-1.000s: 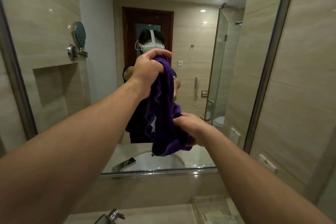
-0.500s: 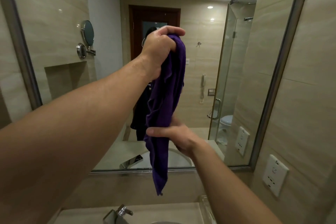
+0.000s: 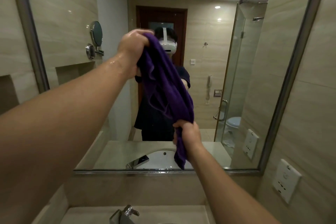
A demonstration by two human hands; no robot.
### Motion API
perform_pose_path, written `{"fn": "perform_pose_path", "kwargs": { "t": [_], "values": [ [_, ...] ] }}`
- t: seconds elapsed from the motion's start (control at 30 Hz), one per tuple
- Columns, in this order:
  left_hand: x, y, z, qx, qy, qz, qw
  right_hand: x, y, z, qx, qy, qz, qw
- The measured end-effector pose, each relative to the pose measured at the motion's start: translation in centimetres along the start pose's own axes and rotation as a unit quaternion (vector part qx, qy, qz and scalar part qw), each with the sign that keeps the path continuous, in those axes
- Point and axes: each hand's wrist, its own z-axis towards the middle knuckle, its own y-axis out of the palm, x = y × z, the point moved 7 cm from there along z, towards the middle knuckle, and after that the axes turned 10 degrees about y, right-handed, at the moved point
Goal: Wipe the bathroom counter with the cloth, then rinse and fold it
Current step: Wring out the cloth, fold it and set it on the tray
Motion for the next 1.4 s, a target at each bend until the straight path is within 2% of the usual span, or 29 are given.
{"fn": "perform_pose_path", "kwargs": {
  "t": [0.1, 0.17, 0.23, 0.3, 0.4, 0.5, 0.57, 0.6, 0.63, 0.7, 0.73, 0.8, 0.87, 0.93, 1.0, 1.07, 1.17, 1.27, 1.33, 1.4],
  "values": [
    [-5.0, -2.5, -1.1, 0.004, -0.094, 0.072, 0.993, -4.1, -1.5, -0.7, 0.037, -0.031, -0.02, 0.999],
    [-8.7, -4.2, -2.9, 0.03, -0.177, 0.073, 0.981, -7.0, -2.4, -1.0, 0.029, -0.025, -0.115, 0.993],
    [-11.5, -6.0, -4.5, 0.061, -0.23, 0.022, 0.971, -9.1, -3.8, -1.2, -0.036, 0.02, -0.238, 0.97],
    [-13.2, -7.4, -5.3, 0.089, -0.255, -0.053, 0.961, -10.0, -5.4, -1.5, -0.113, 0.066, -0.314, 0.941],
    [-14.7, -7.2, -6.5, 0.078, -0.267, -0.12, 0.953, -10.6, -6.1, -2.1, -0.187, 0.057, -0.254, 0.947],
    [-14.9, -6.0, -7.4, 0.013, -0.248, -0.147, 0.957, -10.5, -5.8, -2.5, -0.226, 0.04, -0.102, 0.968],
    [-14.0, -5.2, -7.4, -0.056, -0.214, -0.12, 0.968, -10.3, -5.5, -2.8, -0.201, 0.039, -0.087, 0.975],
    [-13.1, -4.5, -7.3, -0.102, -0.186, -0.096, 0.972, -10.2, -5.2, -3.0, -0.157, 0.03, -0.148, 0.976],
    [-12.0, -3.6, -7.2, -0.155, -0.153, -0.067, 0.974, -10.5, -5.0, -3.0, -0.095, -0.002, -0.256, 0.962],
    [-10.3, -1.2, -7.6, -0.257, -0.111, -0.02, 0.96, -11.4, -3.2, -3.0, 0.011, -0.105, -0.436, 0.894],
    [-10.0, 0.0, -8.0, -0.297, -0.111, -0.005, 0.948, -11.8, -1.9, -3.1, 0.026, -0.145, -0.47, 0.87],
    [-9.7, 2.8, -8.8, -0.341, -0.123, -0.001, 0.932, -11.9, 0.7, -3.5, -0.005, -0.207, -0.473, 0.856],
    [-9.5, 4.9, -9.4, -0.302, -0.121, -0.049, 0.944, -11.5, 2.2, -3.6, -0.015, -0.239, -0.39, 0.889],
    [-9.6, 6.1, -9.6, -0.228, -0.119, -0.121, 0.959, -11.2, 2.3, -3.6, 0.026, -0.25, -0.277, 0.927],
    [-10.2, 6.7, -9.7, -0.188, -0.128, -0.165, 0.96, -10.5, 2.1, -3.5, 0.064, -0.264, -0.221, 0.937],
    [-10.5, 7.1, -10.2, -0.191, -0.141, -0.185, 0.954, -9.8, 2.0, -3.3, 0.071, -0.265, -0.195, 0.941],
    [-10.9, 7.6, -10.2, -0.155, -0.153, -0.187, 0.958, -8.0, 3.0, -3.0, 0.009, -0.22, -0.155, 0.963],
    [-12.7, 7.6, -10.6, -0.089, -0.208, -0.123, 0.966, -5.6, 2.9, -2.9, 0.01, -0.154, -0.136, 0.979],
    [-13.6, 6.7, -11.0, -0.106, -0.271, -0.074, 0.954, -4.0, 2.6, -2.7, -0.026, -0.157, -0.155, 0.975],
    [-13.4, 5.9, -11.7, -0.206, -0.325, -0.046, 0.922, -2.8, 1.9, -2.7, -0.074, -0.178, -0.193, 0.962]
  ]
}}
